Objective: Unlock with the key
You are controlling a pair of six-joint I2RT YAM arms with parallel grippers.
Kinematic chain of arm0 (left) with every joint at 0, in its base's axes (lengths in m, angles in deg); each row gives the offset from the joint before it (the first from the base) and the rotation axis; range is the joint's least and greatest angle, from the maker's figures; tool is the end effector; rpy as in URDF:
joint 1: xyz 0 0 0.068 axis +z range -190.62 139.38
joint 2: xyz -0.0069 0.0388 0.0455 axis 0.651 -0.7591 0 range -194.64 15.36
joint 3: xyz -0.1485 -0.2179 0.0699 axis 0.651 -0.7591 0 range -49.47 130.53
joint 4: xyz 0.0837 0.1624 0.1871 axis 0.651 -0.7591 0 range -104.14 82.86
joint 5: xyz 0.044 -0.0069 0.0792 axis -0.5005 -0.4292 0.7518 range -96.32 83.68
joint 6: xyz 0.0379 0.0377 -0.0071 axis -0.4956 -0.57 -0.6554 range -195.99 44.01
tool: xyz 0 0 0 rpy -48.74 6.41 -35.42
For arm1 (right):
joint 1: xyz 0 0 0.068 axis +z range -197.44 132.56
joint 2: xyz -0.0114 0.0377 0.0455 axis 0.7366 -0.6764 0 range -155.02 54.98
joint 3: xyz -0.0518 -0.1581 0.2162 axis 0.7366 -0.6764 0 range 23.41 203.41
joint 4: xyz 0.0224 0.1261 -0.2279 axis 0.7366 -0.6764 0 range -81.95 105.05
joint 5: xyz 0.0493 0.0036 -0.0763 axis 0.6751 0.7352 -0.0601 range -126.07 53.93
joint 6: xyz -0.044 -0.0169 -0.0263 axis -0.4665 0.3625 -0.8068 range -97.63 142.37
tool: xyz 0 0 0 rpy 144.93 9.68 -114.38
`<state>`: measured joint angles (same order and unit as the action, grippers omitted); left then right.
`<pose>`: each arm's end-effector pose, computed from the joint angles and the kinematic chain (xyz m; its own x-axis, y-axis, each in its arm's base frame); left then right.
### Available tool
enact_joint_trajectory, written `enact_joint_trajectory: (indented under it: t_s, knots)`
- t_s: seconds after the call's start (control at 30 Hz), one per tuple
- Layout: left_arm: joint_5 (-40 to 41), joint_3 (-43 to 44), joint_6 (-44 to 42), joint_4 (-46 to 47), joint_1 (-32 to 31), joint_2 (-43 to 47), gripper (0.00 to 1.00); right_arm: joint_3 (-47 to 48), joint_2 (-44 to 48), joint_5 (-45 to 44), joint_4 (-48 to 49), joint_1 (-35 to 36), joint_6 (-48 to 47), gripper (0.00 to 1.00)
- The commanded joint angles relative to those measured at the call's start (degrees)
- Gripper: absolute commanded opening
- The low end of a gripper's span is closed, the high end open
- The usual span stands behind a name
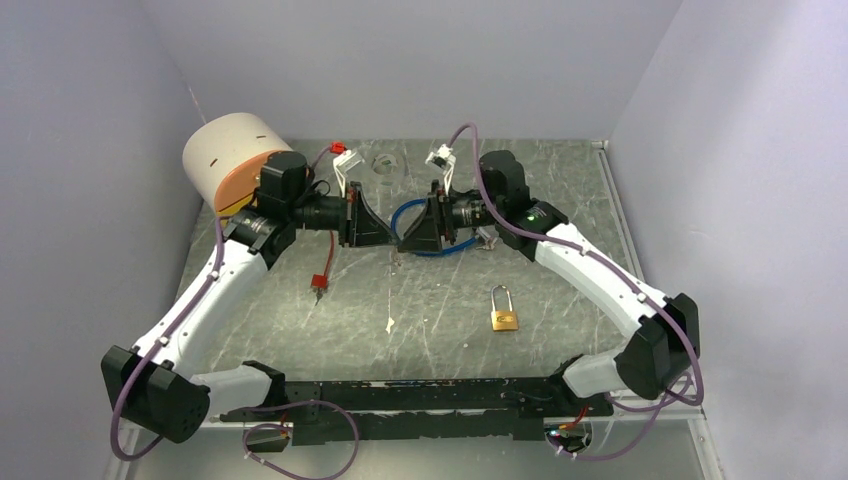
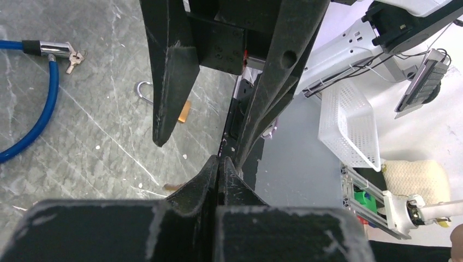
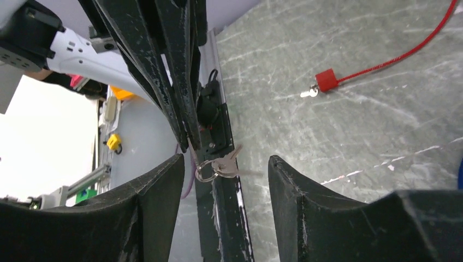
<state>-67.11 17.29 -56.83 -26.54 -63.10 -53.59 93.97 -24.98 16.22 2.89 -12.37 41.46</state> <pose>0.2259 -0.1270 0.3768 -0.6286 0.0868 -0.7729 0.7731 0.1789 -0.6086 0.2413 0.2038 0.3574 -0.5962 -0.1741 -0.7837 -0.8028 0.1426 0.5790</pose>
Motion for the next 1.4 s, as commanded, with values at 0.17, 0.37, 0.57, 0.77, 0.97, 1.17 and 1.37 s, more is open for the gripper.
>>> enact_joint_trajectory:
  t_s: [0.17,0.37,0.57,0.77,0.97,1.17,1.37]
  knots:
    - [6.52,-1.25,4.69,9.63,-0.2,4.18,0.03,-6.99,4.98,0.5,25.24,-0.19,13.54,0.53]
    - [9.33,-6.65,15.43,23.48,-0.2,6.73,0.02,-9.41,6.63,-2.38,31.21,0.15,16.95,0.45]
    - [11.29,-8.5,19.41,28.3,-0.2,8.13,0.03,-12.1,7.13,-2.08,40.07,0.14,23.1,0.17]
    - [12.91,-9.19,20.0,29.71,-0.2,9.44,0.03,-13.06,7.56,-2.03,41.12,0.16,23.97,0.31]
    - [12.94,-9.69,21.52,31.86,-0.2,9.61,0.03,-12.91,7.41,-1.54,40.49,0.2,23.72,0.28]
    - [13.59,-10.24,22.56,33.28,-0.2,10.06,0.03,-12.88,7.38,-1.67,40.82,0.21,23.83,0.2]
    - [15.6,-11.04,22.8,34.23,-0.2,11.21,0.03,-13.06,7.28,-1.57,41.4,0.28,23.88,0.09]
